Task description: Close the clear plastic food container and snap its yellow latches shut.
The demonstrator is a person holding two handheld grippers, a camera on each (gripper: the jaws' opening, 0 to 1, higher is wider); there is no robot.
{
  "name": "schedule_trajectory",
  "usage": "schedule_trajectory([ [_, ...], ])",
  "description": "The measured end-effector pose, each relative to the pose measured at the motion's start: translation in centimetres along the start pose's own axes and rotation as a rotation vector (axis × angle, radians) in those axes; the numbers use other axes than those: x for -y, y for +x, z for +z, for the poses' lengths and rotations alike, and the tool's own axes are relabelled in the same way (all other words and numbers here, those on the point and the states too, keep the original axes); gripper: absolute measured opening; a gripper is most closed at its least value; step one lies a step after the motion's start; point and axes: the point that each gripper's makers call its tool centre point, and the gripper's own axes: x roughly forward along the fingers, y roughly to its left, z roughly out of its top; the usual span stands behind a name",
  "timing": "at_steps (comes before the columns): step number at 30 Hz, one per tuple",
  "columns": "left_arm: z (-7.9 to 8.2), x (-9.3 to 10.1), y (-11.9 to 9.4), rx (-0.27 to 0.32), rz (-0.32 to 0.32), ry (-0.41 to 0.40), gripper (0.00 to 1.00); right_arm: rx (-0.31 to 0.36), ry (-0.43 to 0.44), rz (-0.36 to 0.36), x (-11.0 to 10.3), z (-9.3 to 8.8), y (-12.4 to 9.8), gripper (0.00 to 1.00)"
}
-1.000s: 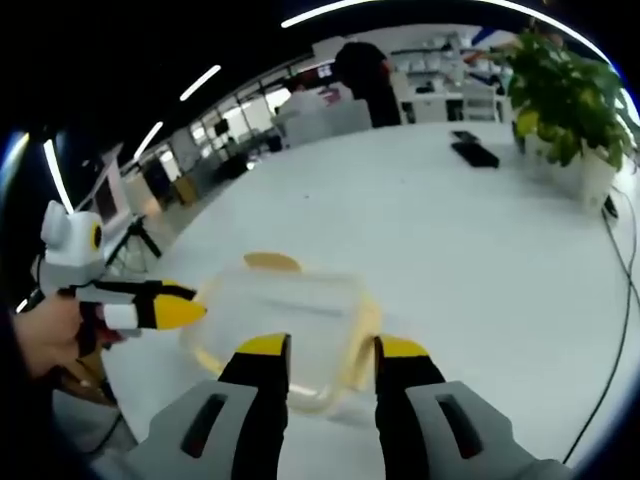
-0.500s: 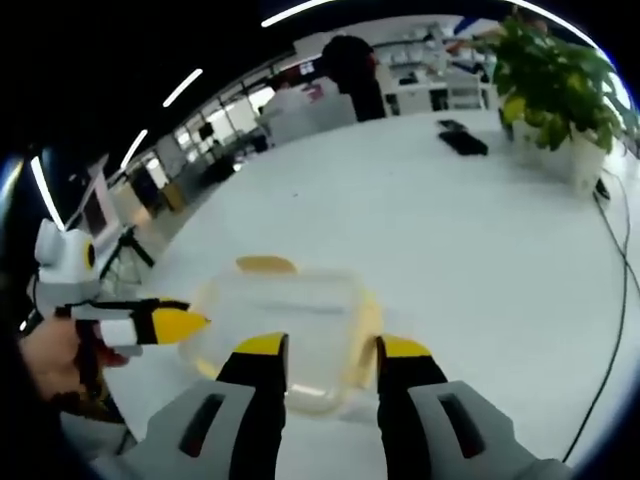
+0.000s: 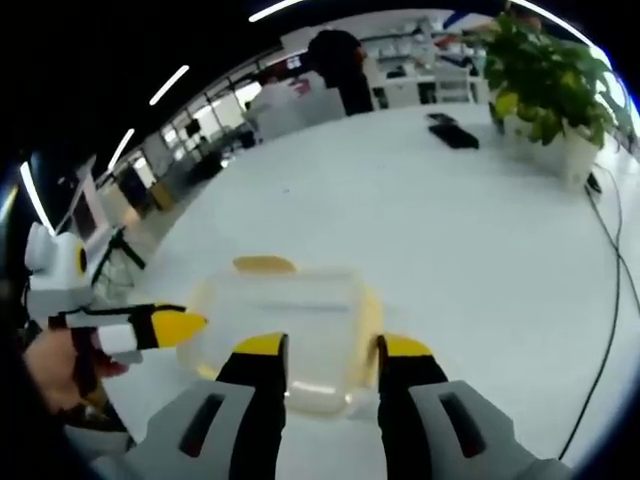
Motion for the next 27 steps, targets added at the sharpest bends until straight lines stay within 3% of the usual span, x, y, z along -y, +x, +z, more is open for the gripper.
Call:
schedule_trajectory([
  [13, 0.13, -0.16, 0.01, 0.017, 0.005, -0.004, 0.25, 0.011, 0.004, -0.017, 0.21, 0.21, 0.34, 0.33],
  [16, -0.1, -0.23, -0.06, 0.032, 0.012, -0.068, 0.25, 0.026, 0.011, -0.02, 0.28, 0.25, 0.38, 0.33],
  [27, -0.23, -0.3, 0.03, 0.006, 0.013, -0.106, 0.23, -0.004, 0.038, -0.028, -0.04, 0.08, 0.2, 0.32],
])
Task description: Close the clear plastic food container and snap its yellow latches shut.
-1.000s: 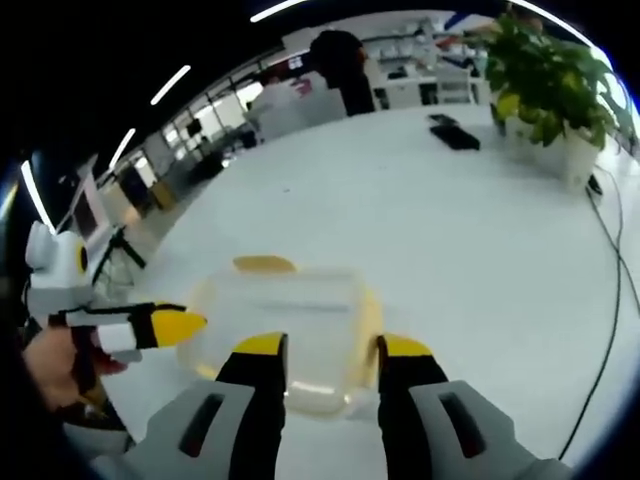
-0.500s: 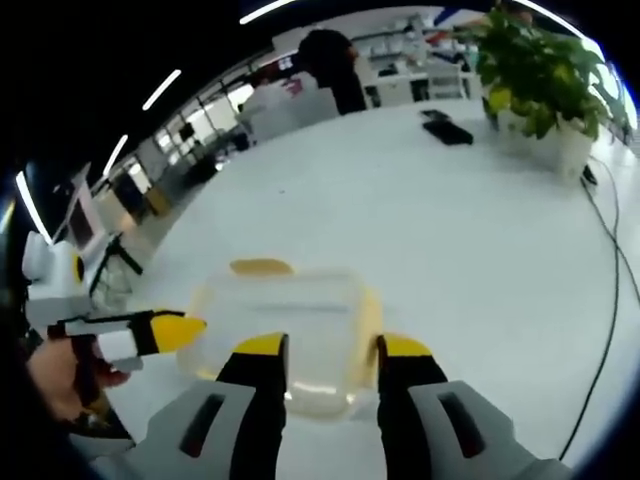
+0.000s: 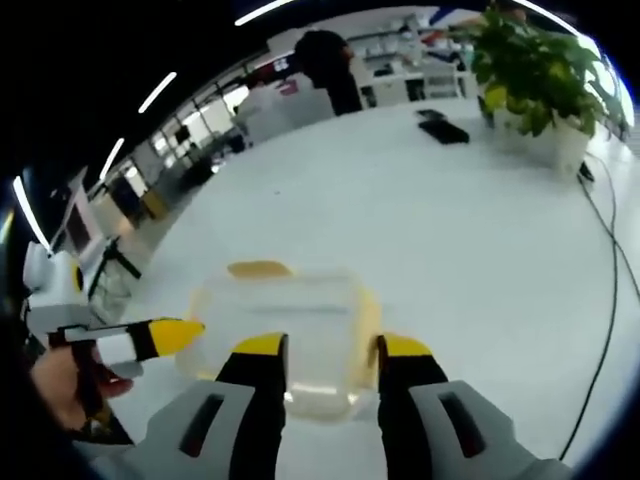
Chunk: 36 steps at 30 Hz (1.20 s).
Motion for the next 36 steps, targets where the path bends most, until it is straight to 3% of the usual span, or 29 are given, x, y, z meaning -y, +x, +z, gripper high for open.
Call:
schedule_trajectory([
  [10, -0.1, 0.0, 0.1, -0.019, 0.011, -0.01, 0.2, -0.013, 0.021, -0.008, 0.0, -0.1, 0.1, 0.29],
  [12, -0.1, -0.2, 0.1, -0.031, 0.023, -0.018, 0.17, -0.046, 0.054, 0.021, -0.9, -0.6, -0.2, 0.26],
  [13, -0.1, 0.2, 0.1, -0.025, 0.019, -0.002, 0.17, -0.021, 0.031, -0.008, -0.7, -0.2, -0.1, 0.26],
  [22, 0.2, -0.1, 0.3, 0.007, 0.028, 0.002, 0.16, -0.011, 0.048, -0.022, -0.7, -0.3, -0.2, 0.24],
  [24, -0.2, 0.1, 0.2, -0.018, 0.011, -0.024, 0.17, -0.005, 0.053, -0.019, -0.6, -0.2, -0.2, 0.25],
  [31, 0.3, -0.6, 0.5, 0.015, -0.018, -0.029, 0.2, 0.001, 0.049, 0.02, -0.1, 0.3, 0.0, 0.28],
  [32, 0.3, -0.5, 0.4, 0.016, -0.022, -0.022, 0.21, 0.0, 0.018, 0.031, -0.1, 0.4, 0.1, 0.28],
  [36, 0.5, 0.0, 0.0, 0.028, -0.02, 0.128, 0.22, 0.008, -0.018, 0.036, 0.2, 0.9, 0.1, 0.28],
])
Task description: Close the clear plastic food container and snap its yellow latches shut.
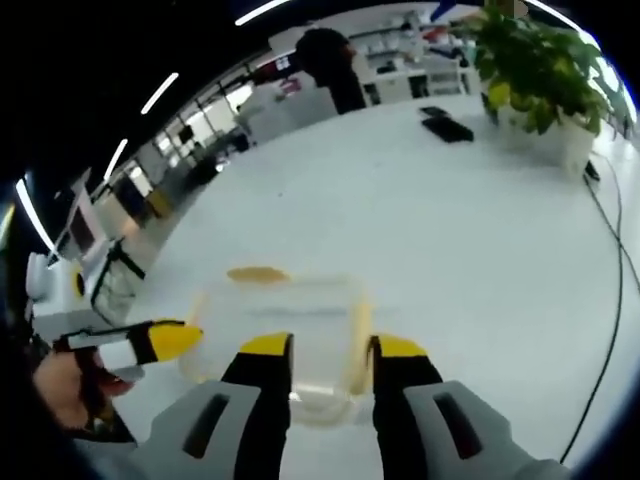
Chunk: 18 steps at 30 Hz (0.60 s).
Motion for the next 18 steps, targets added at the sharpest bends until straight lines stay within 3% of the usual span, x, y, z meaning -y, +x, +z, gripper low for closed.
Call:
schedule_trajectory([
  [9, 1.3, 0.7, -0.8, -0.014, -0.075, 0.283, 0.25, 0.057, -0.181, 0.09, -0.3, 2.3, 0.0, 0.26],
  [16, 2.1, 0.9, -0.5, -0.039, -0.148, 0.396, 0.26, 0.049, -0.256, 0.184, -1.6, 2.5, 0.2, 0.23],
  [18, 2.2, 1.2, -0.5, -0.048, -0.181, 0.47, 0.26, 0.04, -0.308, 0.193, -1.7, 2.3, 0.4, 0.22],
])
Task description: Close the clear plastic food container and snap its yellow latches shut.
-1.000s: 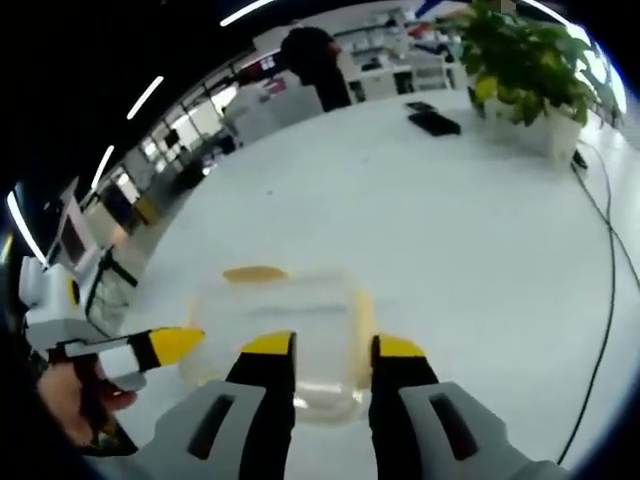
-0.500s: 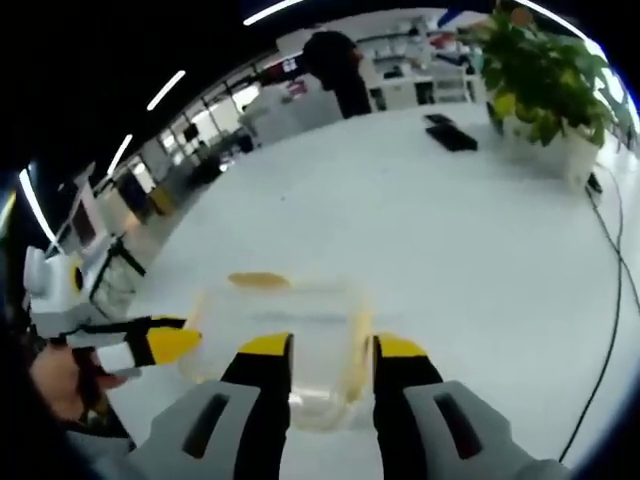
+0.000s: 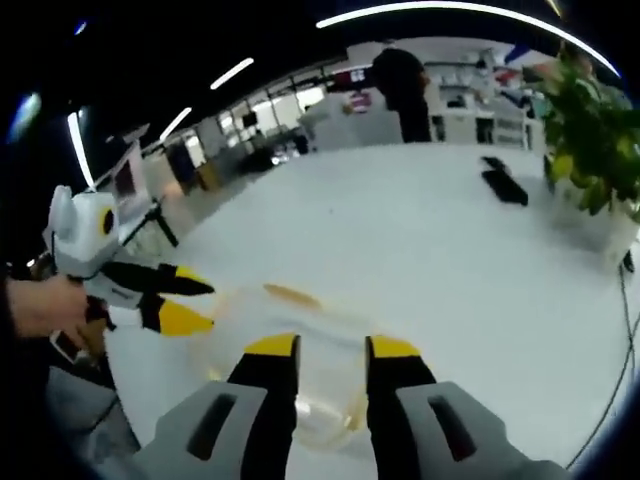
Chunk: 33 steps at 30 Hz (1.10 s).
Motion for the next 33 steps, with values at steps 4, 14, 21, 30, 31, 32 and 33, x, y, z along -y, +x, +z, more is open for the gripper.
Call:
schedule_trajectory([
  [4, 1.0, 0.6, 0.2, -0.001, -0.05, 0.113, 0.26, -0.012, -0.082, 0.078, -1.0, 0.1, 0.5, 0.21],
  [14, 1.6, 4.6, 1.8, -0.048, -0.25, 0.375, 0.24, -0.061, -0.271, 0.243, -2.7, 0.4, 1.7, 0.15],
  [21, 1.4, 5.9, 2.7, -0.062, -0.293, 0.411, 0.24, -0.084, -0.315, 0.294, -3.1, 0.3, 2.5, 0.15],
  [30, 1.2, 6.8, 2.5, -0.064, -0.316, 0.429, 0.24, -0.089, -0.346, 0.311, -3.5, 0.3, 3.1, 0.17],
  [31, 1.3, 6.9, 2.5, -0.063, -0.319, 0.426, 0.24, -0.089, -0.347, 0.311, -3.5, 0.3, 3.1, 0.17],
  [32, 1.3, 7.0, 2.5, -0.06, -0.321, 0.427, 0.24, -0.089, -0.347, 0.313, -3.6, 0.4, 3.2, 0.18],
  [33, 1.3, 7.1, 2.5, -0.059, -0.323, 0.429, 0.24, -0.089, -0.348, 0.313, -3.6, 0.4, 3.2, 0.18],
])
